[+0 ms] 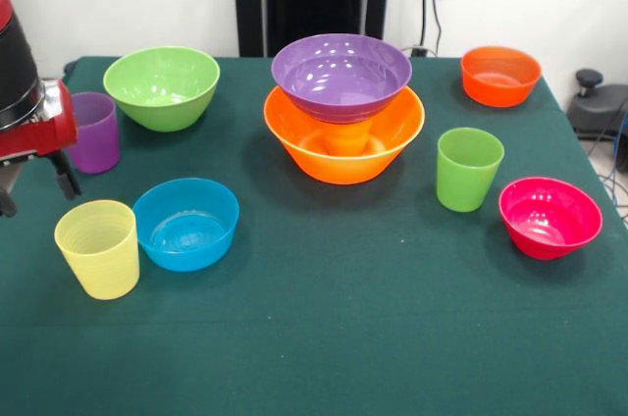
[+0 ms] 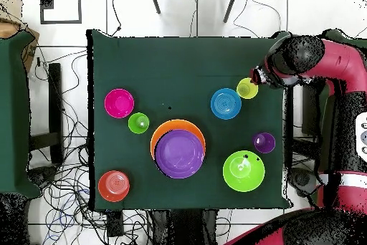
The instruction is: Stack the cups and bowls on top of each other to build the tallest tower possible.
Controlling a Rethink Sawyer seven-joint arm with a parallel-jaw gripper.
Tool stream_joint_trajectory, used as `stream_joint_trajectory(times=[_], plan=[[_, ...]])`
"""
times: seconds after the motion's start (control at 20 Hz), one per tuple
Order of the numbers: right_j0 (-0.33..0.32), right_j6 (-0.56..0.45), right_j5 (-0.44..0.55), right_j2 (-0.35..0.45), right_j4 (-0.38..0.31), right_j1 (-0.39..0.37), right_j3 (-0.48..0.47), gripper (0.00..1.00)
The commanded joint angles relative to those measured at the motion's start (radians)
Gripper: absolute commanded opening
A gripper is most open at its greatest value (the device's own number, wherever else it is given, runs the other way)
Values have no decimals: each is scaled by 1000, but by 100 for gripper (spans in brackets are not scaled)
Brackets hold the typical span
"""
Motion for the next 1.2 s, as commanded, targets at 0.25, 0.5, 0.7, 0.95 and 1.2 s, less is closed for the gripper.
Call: stream_joint_trajectory(times=[0.25, 0.5, 0.7, 0.95, 1.2], plan=[[37, 31, -108, -95, -21, 88, -42, 100], [56, 33, -105, -109, -24, 113, -69, 100], [54, 22, -110, -128, -26, 102, -40, 100], [53, 20, -129, -136, -27, 106, -36, 100], [59, 12, -123, -144, -25, 110, -44, 100]])
